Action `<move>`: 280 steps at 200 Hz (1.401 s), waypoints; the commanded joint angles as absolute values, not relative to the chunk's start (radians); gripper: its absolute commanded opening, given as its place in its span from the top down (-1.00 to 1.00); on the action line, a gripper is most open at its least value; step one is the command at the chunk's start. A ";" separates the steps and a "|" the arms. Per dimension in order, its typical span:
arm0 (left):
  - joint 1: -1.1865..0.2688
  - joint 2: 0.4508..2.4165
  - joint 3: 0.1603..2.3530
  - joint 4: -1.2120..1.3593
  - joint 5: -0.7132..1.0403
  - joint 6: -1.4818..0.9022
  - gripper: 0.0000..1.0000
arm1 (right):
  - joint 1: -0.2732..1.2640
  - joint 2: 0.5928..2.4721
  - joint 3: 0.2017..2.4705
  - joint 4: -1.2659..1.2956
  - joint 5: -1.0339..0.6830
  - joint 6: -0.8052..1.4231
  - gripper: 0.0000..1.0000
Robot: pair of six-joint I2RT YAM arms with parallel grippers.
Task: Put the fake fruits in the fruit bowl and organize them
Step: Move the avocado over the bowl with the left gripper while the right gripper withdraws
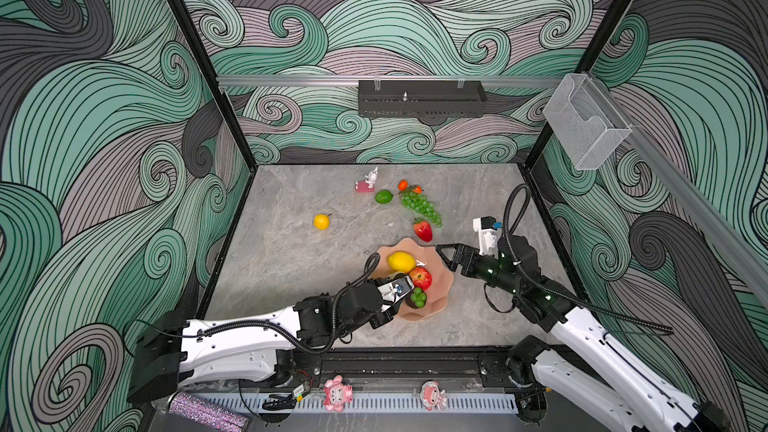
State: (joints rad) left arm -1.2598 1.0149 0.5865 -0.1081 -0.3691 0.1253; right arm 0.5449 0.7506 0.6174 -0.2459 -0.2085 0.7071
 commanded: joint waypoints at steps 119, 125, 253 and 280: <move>-1.179 1.092 0.867 -0.736 -0.396 -0.167 -0.03 | 0.500 0.675 0.551 -0.276 -0.222 0.678 -0.81; -1.157 1.095 0.872 -0.739 -0.382 -0.167 -0.03 | 0.499 0.672 0.550 -0.276 -0.221 0.678 -0.81; -0.813 1.466 1.184 -0.866 -0.009 -0.029 -0.06 | 0.491 0.603 0.520 -0.313 -0.219 0.702 -0.81; -0.796 1.554 1.233 -0.878 0.009 -0.006 -0.05 | 0.490 0.598 0.513 -0.314 -0.222 0.704 -0.81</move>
